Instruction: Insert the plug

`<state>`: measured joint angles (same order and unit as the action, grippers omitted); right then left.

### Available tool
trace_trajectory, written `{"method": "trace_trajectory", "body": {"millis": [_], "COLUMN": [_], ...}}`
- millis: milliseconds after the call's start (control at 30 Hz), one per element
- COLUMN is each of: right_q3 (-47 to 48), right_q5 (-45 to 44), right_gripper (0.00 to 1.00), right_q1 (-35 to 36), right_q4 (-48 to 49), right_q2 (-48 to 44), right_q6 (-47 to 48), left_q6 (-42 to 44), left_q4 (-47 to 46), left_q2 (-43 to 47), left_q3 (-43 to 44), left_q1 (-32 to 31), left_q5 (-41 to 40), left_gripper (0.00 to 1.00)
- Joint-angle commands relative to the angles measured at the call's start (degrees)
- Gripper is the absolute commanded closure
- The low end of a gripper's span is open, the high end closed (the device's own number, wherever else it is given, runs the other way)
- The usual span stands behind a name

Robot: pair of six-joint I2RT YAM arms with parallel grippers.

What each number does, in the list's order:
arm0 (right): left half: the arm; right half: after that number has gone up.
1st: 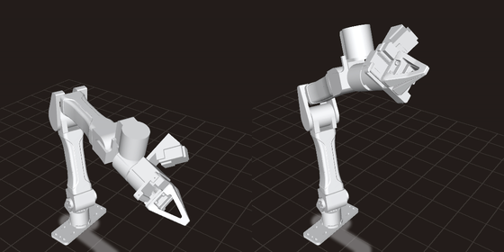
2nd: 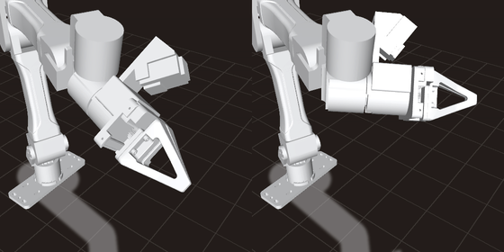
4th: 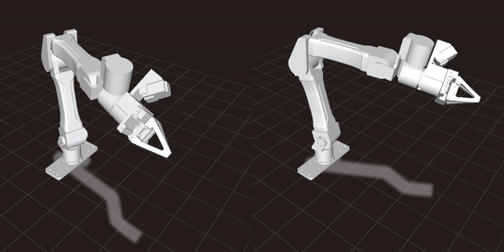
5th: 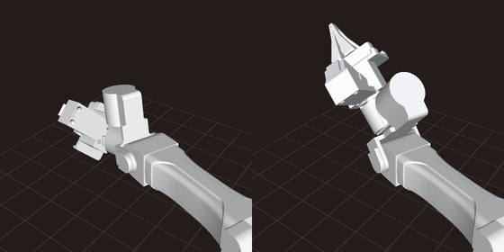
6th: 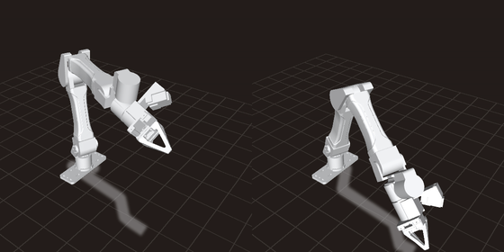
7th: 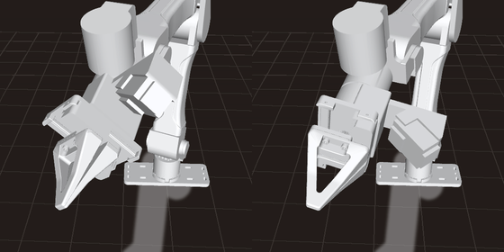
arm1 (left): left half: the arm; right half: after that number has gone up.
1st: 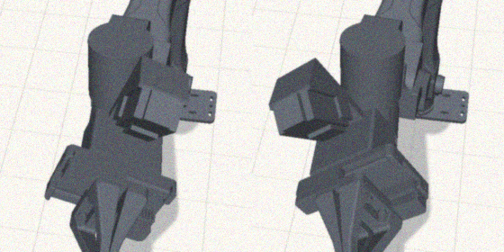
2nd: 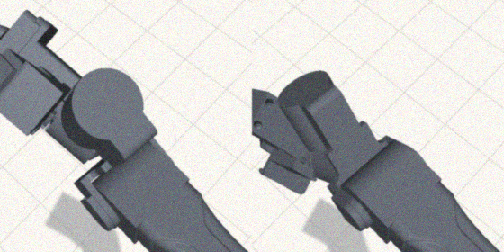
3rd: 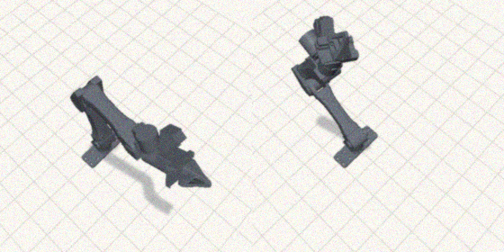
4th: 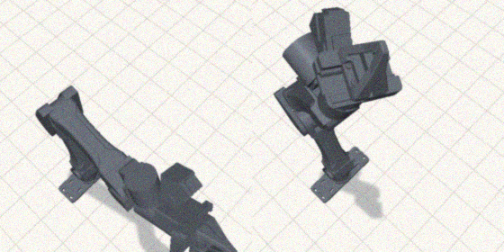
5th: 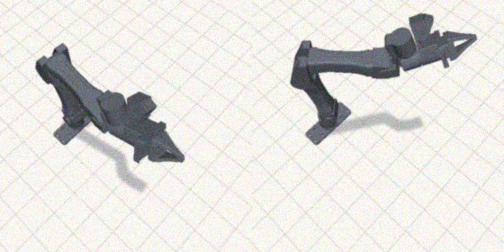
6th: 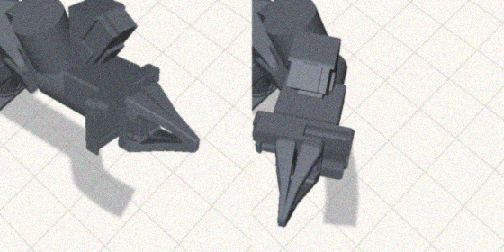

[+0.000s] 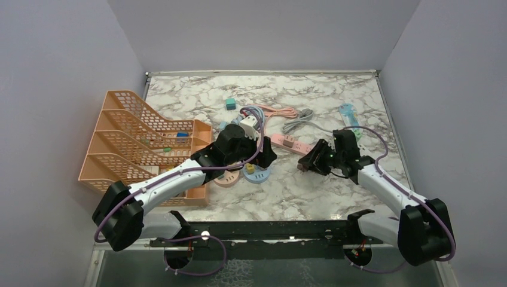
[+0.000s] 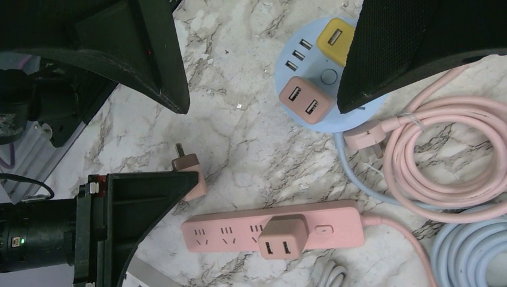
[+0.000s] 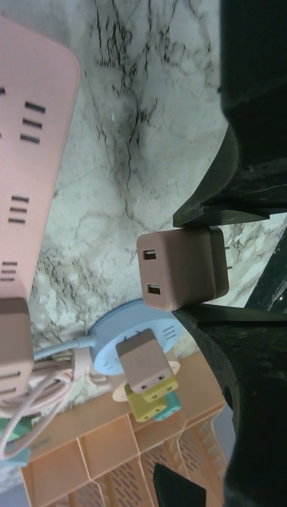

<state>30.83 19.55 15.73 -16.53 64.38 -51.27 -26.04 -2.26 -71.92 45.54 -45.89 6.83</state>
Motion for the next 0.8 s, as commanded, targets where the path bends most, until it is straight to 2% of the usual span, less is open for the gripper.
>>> {"method": "trace_trajectory", "body": {"millis": [0,167,400,633,767], "right_q3": [-0.5,-0.6,0.5,4.6,6.2], "right_q5": [-6.9,-11.3,-13.1,-14.7,-14.7], "right_gripper": [0.53,0.49,0.4,0.39,0.39], "right_q1": [-0.2,-0.2,-0.2,-0.2,-0.2], "right_q4": [-3.5,-4.7,-4.8,-6.8,-7.8], "right_q2": [1.7,3.4,6.5,5.8,5.7], "right_q6": [0.2,0.4,1.4,3.7,4.7], "left_q6": [2.6,3.9,3.5,-1.2,-2.2], "left_q4": [2.1,3.6,7.1,24.3,29.2], "left_q2": [2.6,6.0,10.9,12.3,13.4], "left_q3": [0.6,-1.4,-3.6,-0.3,0.1], "left_q1": [-0.2,-0.2,-0.3,0.9,4.0], "left_q5": [-5.2,-10.4,-18.3,-39.0,-41.5], "left_gripper": [0.04,0.04,0.04,0.05,0.11]}}
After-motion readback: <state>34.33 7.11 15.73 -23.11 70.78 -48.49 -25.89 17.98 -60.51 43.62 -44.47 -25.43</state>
